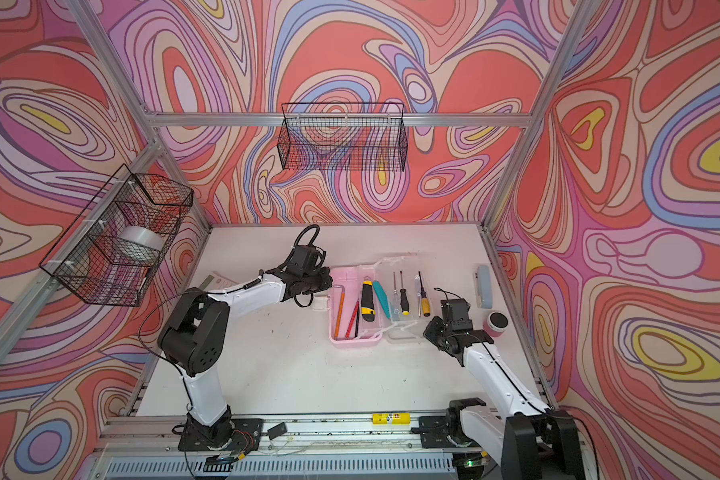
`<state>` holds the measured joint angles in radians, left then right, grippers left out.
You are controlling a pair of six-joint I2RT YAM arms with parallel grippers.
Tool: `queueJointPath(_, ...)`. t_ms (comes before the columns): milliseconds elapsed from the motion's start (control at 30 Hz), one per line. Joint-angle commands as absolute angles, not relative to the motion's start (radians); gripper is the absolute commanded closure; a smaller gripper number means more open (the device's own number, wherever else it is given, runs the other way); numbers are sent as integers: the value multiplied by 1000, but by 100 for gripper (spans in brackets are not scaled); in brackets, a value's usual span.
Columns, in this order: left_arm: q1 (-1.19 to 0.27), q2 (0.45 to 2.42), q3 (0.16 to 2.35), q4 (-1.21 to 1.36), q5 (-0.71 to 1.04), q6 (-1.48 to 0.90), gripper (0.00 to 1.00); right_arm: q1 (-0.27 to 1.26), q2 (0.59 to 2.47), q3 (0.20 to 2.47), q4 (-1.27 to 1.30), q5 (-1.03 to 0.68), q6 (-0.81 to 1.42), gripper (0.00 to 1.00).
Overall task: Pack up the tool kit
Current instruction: 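Grasp the clear lid edge with the right gripper and raise it upright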
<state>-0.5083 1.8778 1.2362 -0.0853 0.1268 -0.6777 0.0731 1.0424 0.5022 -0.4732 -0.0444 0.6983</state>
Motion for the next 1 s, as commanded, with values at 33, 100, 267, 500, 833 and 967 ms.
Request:
queueJointPath(33,-517,1854,1217,-82,212,-655,100,67,984,583,-405,-19,660,100)
queueJointPath(100,-520,1851,1217,-85,206,-655,100,67,977,596,-411,-20,658,100)
queueJointPath(267,-526,1841,1218,-85,212,-656,100,67,966,639,-424,-37,651,100)
queueJointPath(500,-546,1831,1227,-91,209,-656,100,82,902,723,-490,-14,620,100)
queueJointPath(833,-558,1827,1247,-95,196,-665,100,196,838,795,-517,-19,656,100)
queueJointPath(967,-559,1822,1249,-96,192,-664,100,305,848,848,-540,61,658,100)
